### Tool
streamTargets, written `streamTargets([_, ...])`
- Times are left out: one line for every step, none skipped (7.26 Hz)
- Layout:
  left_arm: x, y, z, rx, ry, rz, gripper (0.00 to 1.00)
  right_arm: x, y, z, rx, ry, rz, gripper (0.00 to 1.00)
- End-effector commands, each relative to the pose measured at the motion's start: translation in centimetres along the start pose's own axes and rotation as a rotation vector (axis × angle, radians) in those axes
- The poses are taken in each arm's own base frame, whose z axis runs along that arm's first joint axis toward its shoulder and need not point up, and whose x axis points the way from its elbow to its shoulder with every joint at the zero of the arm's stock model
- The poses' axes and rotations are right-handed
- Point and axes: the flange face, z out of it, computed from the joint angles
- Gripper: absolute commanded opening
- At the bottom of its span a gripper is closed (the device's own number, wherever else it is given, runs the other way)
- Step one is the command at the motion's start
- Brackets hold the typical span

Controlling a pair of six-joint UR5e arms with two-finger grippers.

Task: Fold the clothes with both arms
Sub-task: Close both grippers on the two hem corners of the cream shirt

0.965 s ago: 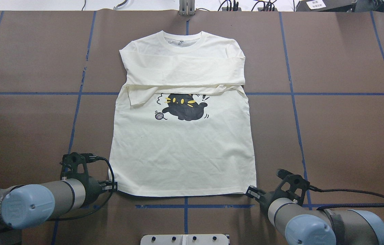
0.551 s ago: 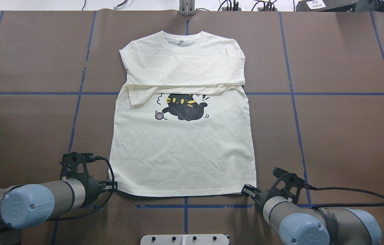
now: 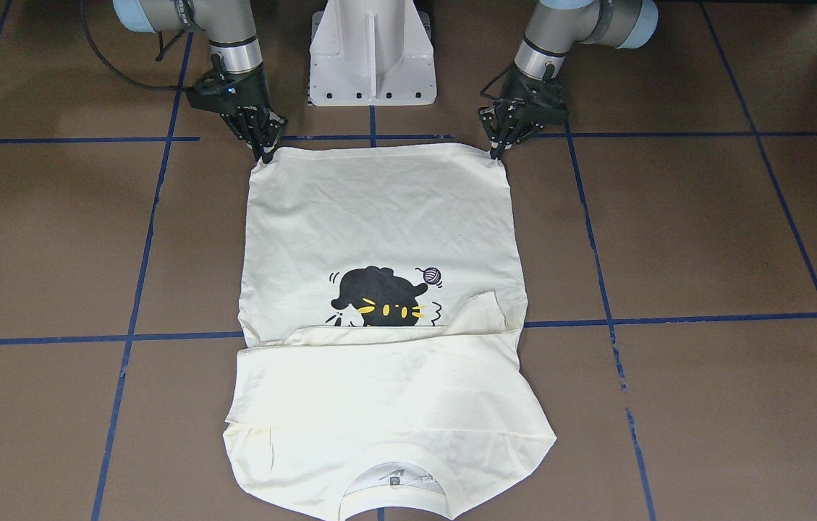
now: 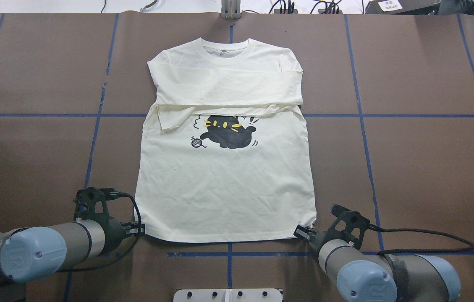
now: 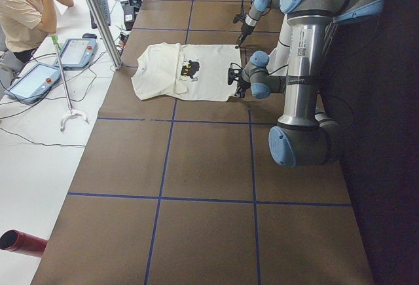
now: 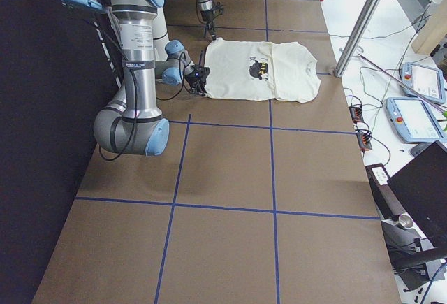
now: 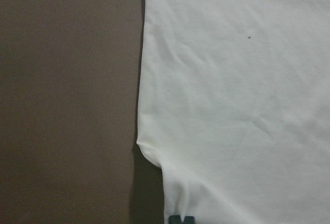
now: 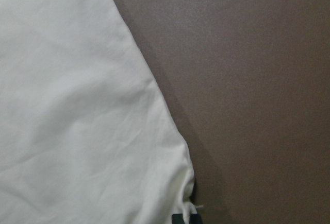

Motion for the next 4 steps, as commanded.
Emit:
streamTargets([0.1,0.0,0.0,0.0,0.001,0.0,0.0,0.3,-0.6,0.0,0.011,0.009,-0.003,0.0])
streamTargets([0.1,0.0,-0.1,-0.001,0.004,0.001,0.0,0.2,-0.8,-0.1,0.013,0.007,-0.007,0.0])
streamTargets([1.2,-0.3,-2.1,-0.003,0.042,0.006,0.0,-0.2,-1.5,-1.8,0.009,-0.014,-0.008,0.0])
streamTargets([2.4,-0.7,-5.5,-0.014,0.027,0.009,0.0,-0.8,-2.5,-5.8,0.01,0.007,-0.018,0.0])
